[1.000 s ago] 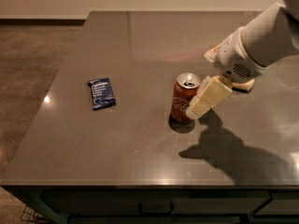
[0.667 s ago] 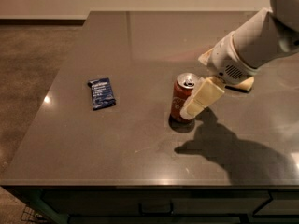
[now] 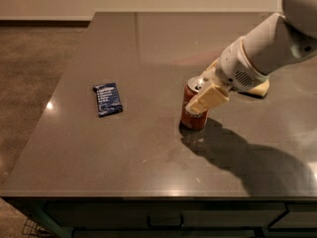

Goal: Move coke can near rxbar blueberry

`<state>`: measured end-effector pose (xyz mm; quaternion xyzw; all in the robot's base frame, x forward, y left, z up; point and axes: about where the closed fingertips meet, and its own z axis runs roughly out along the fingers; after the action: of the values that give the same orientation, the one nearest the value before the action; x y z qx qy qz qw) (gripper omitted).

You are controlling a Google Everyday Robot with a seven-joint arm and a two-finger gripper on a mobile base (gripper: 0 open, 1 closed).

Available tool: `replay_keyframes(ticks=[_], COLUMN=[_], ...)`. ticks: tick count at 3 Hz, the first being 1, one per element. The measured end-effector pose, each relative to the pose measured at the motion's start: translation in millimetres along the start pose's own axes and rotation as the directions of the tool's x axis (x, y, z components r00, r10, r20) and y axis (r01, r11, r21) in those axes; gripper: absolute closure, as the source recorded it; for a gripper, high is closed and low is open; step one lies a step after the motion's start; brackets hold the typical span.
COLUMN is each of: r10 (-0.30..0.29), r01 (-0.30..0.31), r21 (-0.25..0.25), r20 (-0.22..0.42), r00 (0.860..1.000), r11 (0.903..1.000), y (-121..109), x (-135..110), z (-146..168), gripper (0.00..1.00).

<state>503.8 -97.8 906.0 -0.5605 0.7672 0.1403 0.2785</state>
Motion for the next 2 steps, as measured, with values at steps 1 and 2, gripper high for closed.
replay_keyframes(ticks=[1,2], r10=[-0.003,-0.015], r01=[0.003,0.017], r21=[-0.015,-0.039], r20=[0.021,0.049], r00=[1.000,0.999], r11=[0.9999,0.9991], y=[-0.1,-3.0], x=[-3.9,-23.2], z=[-1.2,-5.1], gripper=[0.64,0.87])
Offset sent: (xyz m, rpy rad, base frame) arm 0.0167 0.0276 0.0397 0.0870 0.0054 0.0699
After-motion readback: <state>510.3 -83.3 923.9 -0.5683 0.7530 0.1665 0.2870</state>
